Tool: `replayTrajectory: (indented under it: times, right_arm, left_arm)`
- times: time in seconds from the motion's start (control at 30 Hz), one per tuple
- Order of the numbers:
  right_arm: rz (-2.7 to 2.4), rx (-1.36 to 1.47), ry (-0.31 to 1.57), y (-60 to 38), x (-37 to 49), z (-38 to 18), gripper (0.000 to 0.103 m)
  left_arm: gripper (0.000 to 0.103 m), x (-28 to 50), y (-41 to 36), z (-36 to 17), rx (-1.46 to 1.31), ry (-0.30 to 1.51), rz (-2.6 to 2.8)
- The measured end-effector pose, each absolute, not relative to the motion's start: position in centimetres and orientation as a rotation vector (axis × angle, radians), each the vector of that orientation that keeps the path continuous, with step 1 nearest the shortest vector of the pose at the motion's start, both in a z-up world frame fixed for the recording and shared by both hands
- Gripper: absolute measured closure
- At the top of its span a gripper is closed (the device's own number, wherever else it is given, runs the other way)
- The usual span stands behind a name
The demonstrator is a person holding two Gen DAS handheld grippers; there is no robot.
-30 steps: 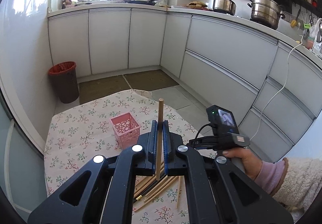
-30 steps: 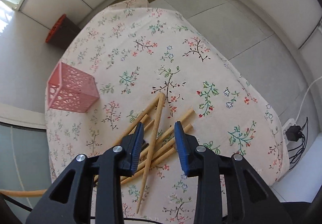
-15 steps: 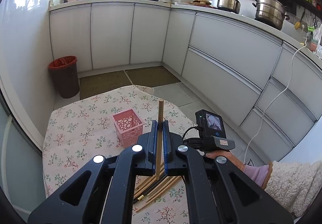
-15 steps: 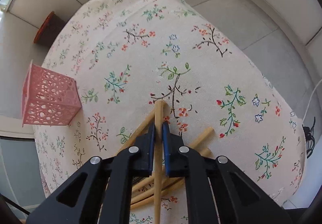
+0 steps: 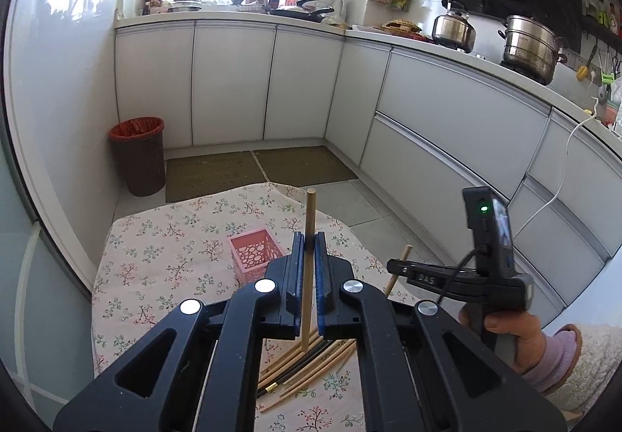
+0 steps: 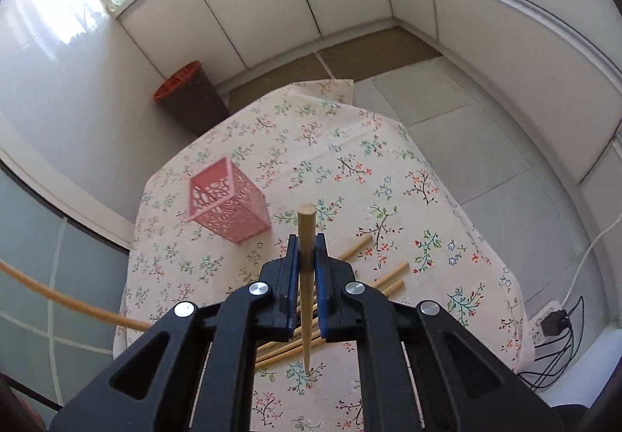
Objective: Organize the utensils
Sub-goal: 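Carry both held chopsticks up toward the pink mesh holder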
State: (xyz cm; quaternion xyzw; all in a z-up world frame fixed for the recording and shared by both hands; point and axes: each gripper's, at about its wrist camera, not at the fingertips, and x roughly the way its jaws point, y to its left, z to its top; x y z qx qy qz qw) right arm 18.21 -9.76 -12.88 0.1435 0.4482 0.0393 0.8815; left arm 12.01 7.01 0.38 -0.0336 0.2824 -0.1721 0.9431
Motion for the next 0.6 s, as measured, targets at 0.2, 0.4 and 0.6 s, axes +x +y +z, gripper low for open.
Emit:
replayTrajectory:
  times: [0.2,0.4,0.6]
  right_arm:
    - [0.138,0.280,0.817,-9.5,18.3,-6.4,0.095]
    - [0.179,0.304,0.701,-9.7,20.3,-0.9,0.095]
    - [0.207,0.326,0.610,-9.1,23.6,1.6,0.095]
  left_arm:
    - [0.099,13.9,6.9,1.9,-0.078,0.558,-0.299]
    - [0.099,17.0,6.7,4.2,-0.096,0.512,-0.261]
    - [0.099,20.9,6.7,5.0,-0.127,0.478,-0.194]
